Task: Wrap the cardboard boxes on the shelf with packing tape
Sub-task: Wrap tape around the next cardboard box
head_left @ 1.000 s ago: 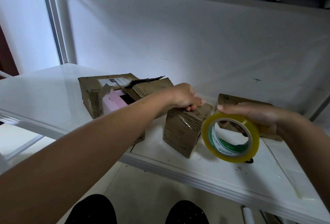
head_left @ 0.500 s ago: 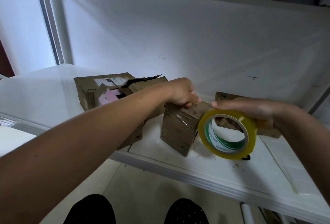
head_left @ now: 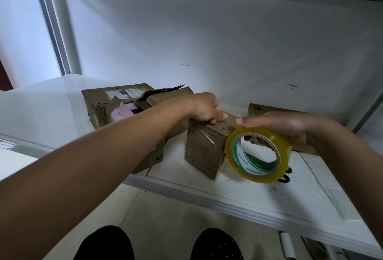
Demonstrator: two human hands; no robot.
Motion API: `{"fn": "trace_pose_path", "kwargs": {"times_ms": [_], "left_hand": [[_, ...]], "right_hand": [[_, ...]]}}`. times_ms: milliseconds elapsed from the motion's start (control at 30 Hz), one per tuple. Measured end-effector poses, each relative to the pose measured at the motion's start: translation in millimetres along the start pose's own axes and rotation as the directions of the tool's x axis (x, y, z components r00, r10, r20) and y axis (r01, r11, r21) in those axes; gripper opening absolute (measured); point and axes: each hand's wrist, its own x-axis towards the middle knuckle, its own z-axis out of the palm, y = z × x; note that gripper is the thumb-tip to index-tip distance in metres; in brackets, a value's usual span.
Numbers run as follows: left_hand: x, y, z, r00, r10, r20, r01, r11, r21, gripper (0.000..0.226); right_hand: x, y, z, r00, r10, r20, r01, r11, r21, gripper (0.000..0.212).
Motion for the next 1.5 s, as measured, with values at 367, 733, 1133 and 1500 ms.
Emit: {"fn": "trace_pose_path", "kwargs": {"times_ms": [367, 733, 1133, 1500], "left_hand": [[-2, 0, 3, 1.000, 0.008, -0.028, -0.009, 1.000, -0.019, 0.038], [1, -3, 12, 0.994, -0.073, -0.087, 0.054, 0.976, -0.209, 0.039], [-2, -6, 8, 0.998, -0.043, -0.040, 0.032, 0.970, -0.240, 0.036], [-10, -2, 12, 0.997, -0.024, -0.078, 0.010, 0.985, -0.172, 0.032]], "right_hand": [[0, -2, -2, 1.000, 0.007, 0.004, -0.006, 0.999, -0.042, 0.071], [-1, -3, -2, 0.991, -0.023, -0.129, 0.008, 0.993, -0.118, 0.080], [-4, -2, 4, 0.999, 0.018, -0.038, -0.018, 1.000, -0.003, 0.067], [-7, -3, 9, 0.999, 0.042, -0.034, -0.043, 0.998, -0.035, 0.069]]}}
